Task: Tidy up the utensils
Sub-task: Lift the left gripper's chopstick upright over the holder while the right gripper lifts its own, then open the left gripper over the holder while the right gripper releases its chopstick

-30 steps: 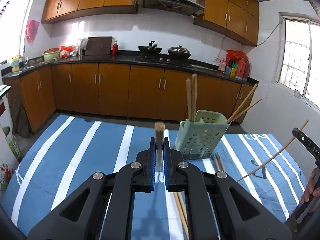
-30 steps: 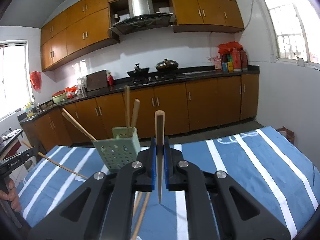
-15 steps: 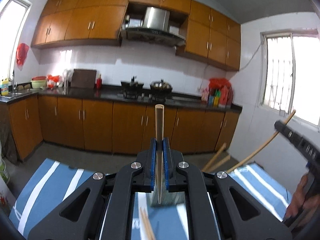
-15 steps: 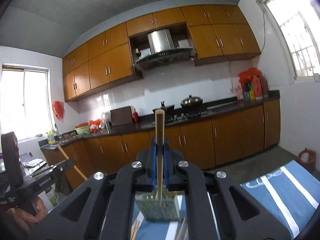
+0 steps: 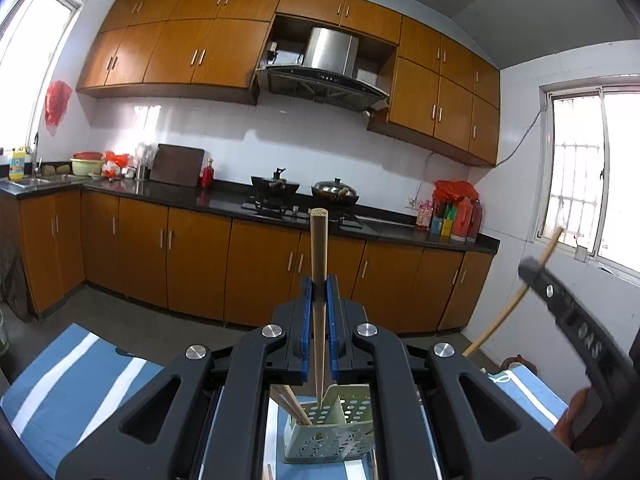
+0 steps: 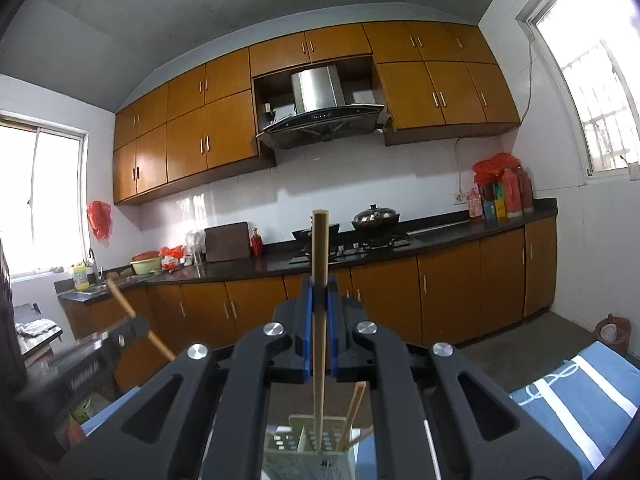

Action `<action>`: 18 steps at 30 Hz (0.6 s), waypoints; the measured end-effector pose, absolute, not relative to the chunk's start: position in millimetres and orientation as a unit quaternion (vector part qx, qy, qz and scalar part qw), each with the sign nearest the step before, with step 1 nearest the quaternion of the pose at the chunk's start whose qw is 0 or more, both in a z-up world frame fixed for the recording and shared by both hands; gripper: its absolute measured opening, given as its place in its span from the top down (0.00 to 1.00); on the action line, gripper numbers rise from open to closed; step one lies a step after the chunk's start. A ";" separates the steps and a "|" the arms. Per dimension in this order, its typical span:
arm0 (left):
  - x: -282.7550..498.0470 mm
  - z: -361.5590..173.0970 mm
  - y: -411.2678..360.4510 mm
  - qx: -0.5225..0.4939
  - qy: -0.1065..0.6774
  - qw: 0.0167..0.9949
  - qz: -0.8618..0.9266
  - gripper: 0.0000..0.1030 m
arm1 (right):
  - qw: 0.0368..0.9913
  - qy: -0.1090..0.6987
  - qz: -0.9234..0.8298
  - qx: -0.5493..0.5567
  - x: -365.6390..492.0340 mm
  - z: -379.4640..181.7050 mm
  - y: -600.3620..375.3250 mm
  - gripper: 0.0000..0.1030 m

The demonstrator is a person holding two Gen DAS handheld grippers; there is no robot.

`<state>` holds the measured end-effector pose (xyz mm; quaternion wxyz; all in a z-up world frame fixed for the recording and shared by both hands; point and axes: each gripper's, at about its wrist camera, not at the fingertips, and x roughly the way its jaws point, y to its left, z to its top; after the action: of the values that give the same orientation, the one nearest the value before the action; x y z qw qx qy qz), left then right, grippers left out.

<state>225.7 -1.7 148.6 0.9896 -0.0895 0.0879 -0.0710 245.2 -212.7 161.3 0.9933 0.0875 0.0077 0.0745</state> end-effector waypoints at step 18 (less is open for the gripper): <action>239.2 135.8 -3.8 -0.086 0.124 0.986 -0.070 0.64 | 0.993 0.053 0.074 0.077 270.4 135.0 -204.8 0.62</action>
<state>239.2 -3.8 135.8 0.9861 -0.0860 0.1239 -0.0698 270.4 -204.8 135.0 0.9929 0.0773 0.0528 0.0740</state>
